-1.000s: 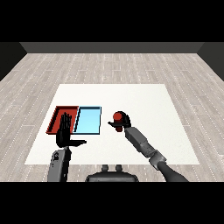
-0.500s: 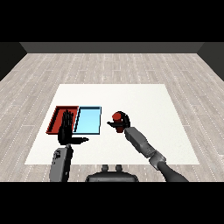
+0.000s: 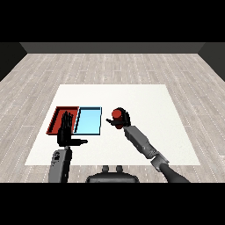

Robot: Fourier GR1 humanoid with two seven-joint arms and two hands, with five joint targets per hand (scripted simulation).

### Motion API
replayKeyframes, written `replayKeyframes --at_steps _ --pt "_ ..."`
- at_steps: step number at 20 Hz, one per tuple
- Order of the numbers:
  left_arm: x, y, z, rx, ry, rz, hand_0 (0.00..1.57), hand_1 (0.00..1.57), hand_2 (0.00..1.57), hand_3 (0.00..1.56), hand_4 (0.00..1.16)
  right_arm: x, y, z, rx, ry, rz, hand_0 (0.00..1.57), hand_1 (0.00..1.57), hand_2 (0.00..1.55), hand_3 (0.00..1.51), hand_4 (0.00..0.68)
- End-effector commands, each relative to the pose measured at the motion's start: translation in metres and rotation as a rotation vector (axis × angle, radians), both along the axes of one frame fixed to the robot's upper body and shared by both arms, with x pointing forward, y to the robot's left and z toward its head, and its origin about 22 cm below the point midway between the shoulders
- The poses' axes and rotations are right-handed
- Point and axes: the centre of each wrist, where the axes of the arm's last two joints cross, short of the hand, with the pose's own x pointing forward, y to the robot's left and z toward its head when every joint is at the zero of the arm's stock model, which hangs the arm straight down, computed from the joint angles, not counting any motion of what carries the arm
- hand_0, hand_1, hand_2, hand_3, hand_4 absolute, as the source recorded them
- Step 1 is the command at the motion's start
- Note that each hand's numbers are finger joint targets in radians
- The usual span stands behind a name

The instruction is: Pick the red can and put it in the red box

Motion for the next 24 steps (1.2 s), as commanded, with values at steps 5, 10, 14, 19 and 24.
replayKeyframes --at_steps 5,10,14,19,24 --pt "-0.006 -0.022 0.011 0.04 -0.014 -0.046 0.0 0.0 0.0 0.0 0.0 -0.005 -0.03 0.047 0.033 -0.163 -0.01 1.54 1.54 1.47 1.4 0.617" --pt "0.007 -0.044 0.032 0.036 0.015 -0.131 0.0 0.0 0.0 0.0 0.0 -0.016 -0.048 0.089 0.08 -0.266 0.006 1.48 1.48 1.44 1.4 0.631" --pt "0.003 -0.061 0.033 0.077 0.045 -0.147 0.0 0.0 0.0 0.0 0.0 -0.037 -0.03 0.085 0.07 -0.3 0.002 1.46 1.46 1.42 1.39 0.633" --pt "0.0 -0.07 0.031 0.089 0.069 -0.161 0.0 0.0 0.0 0.0 0.0 -0.043 -0.011 0.099 0.076 -0.315 -0.026 1.46 1.46 1.42 1.39 0.633" --pt "0.023 -0.1 0.052 0.126 0.086 -0.177 0.0 0.0 0.0 0.0 0.0 -0.046 -0.009 0.112 0.092 -0.348 0.001 1.43 1.43 1.41 1.39 0.629"
